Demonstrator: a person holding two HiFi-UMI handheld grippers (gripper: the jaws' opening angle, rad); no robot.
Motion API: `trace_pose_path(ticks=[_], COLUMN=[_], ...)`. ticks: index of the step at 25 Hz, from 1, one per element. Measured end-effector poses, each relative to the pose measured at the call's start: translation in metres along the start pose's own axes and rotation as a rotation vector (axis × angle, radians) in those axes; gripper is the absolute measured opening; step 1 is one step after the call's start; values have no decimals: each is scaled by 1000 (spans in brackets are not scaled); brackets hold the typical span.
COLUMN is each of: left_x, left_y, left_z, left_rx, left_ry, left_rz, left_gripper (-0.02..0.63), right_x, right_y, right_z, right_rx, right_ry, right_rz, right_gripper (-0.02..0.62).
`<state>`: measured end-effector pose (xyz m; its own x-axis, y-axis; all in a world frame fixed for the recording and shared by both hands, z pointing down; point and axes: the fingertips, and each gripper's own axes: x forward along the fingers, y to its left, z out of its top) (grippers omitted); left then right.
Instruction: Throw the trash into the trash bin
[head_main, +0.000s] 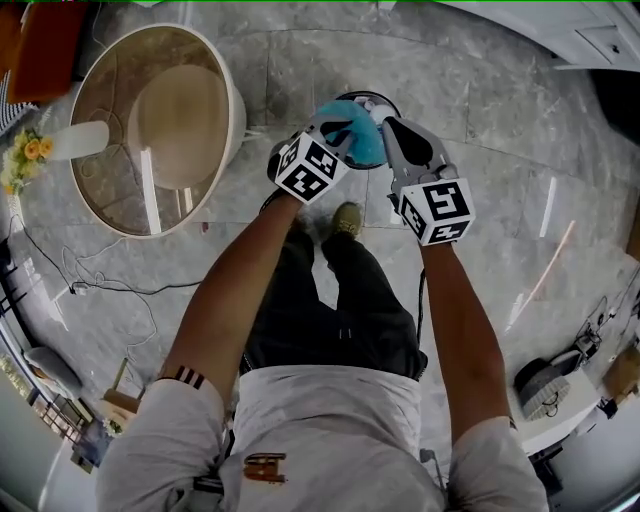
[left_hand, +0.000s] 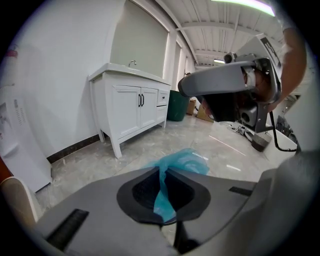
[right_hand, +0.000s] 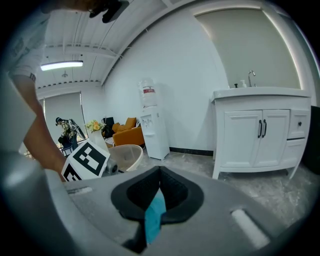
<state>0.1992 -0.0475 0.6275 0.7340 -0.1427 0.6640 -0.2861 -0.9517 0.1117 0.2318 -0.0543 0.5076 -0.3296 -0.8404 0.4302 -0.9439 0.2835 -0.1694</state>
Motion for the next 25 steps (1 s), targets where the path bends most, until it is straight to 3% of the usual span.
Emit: trace_pose_path(ticks=[10,21,25], left_x=[42,39,42], left_y=[-19,-37,-35], left_z=[-7,-6,-15], left_rx=[27,23,47], left_ry=[90,75,125], left_rz=[-26,-104,-100], left_gripper=[21,282,308], right_x=[-20,-26,-26], right_y=[-25,-19,-16], right_z=[-14,-18,-16], right_rx=[-4,-10,-14], right_ry=[-4,2,-5], right_rz=[-1,23,27], right_gripper=[2,2,2])
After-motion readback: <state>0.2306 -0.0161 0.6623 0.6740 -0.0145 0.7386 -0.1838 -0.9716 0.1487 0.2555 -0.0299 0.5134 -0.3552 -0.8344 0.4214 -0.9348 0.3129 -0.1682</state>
